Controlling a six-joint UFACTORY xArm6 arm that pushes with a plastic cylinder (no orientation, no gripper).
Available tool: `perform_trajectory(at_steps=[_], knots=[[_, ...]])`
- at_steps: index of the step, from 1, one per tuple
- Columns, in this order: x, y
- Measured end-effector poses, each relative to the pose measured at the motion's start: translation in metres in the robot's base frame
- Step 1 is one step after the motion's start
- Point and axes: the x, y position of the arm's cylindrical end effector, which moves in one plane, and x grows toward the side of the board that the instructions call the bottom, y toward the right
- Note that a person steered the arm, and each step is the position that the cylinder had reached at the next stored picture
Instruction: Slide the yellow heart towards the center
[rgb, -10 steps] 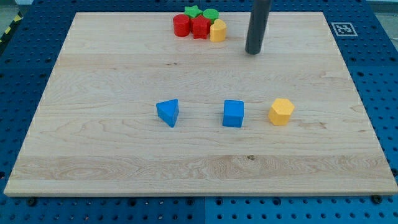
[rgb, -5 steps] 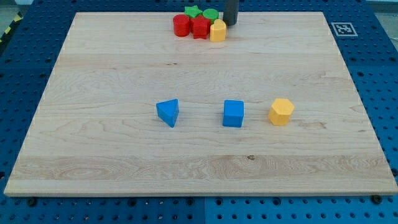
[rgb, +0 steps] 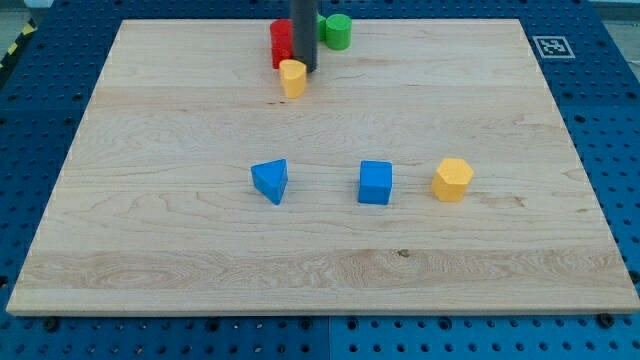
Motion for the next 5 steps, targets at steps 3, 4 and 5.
perform_trajectory(at_steps=[3, 4, 5], knots=[[0.02, -0.069], [0.029, -0.039], [0.029, -0.002]])
